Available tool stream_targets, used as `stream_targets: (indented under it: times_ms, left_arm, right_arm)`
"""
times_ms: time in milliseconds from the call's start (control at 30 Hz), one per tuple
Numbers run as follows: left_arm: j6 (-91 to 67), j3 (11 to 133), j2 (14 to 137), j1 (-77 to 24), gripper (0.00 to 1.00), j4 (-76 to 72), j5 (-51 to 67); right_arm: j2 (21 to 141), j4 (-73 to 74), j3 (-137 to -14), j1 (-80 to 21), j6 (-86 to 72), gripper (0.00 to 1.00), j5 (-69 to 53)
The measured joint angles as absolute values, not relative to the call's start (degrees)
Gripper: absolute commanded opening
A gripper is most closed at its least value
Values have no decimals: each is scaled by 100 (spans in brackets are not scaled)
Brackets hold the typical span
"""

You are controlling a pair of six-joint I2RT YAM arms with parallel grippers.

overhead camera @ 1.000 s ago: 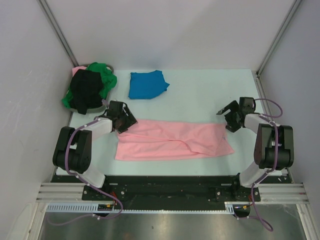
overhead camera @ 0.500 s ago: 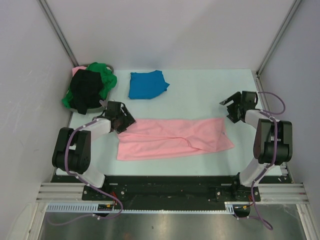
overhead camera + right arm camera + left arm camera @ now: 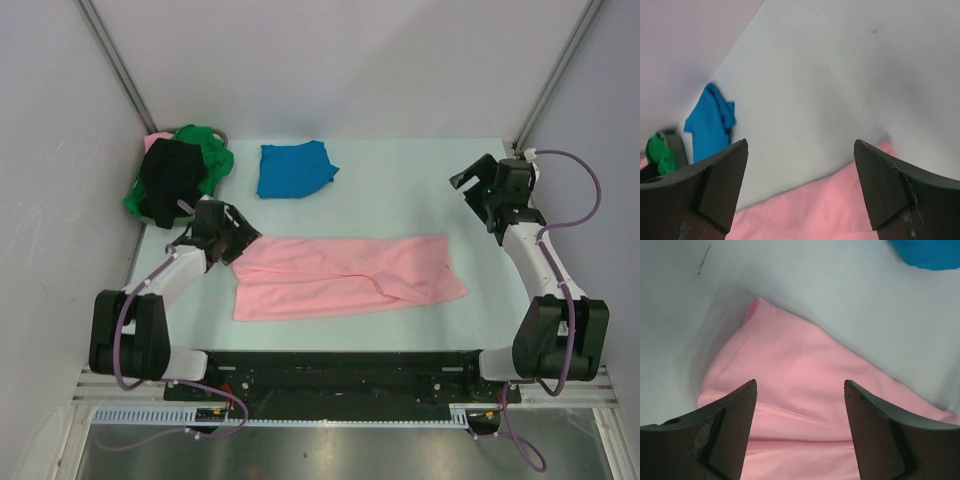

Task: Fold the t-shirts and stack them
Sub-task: Fold the tshirt

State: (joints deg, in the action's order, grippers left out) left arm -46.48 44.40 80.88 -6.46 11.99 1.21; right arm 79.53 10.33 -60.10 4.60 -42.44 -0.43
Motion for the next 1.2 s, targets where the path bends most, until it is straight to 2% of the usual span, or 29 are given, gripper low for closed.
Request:
stream_targets:
  times_ms: [300,467,833,1200]
  left_arm:
    - [-4724,4060,6954,-827,76,1332,244]
    - [-4700,3846,6632,-958,76,1691,165]
    - [-4696,3288,6149,-974,76,1763,174]
    - [-4692,3258,6069,-976,76,1765,187]
  right_arm:
    - [8093,1479,-6053,-1098,-3809,91,-934]
    - [8562,1739,-6211,-1907,-3592,91,-947]
    - [8991,1721,-5922,-1494,-3771,92,-390]
    - [9559,1354,-5468,-1116,-3924,92,-340]
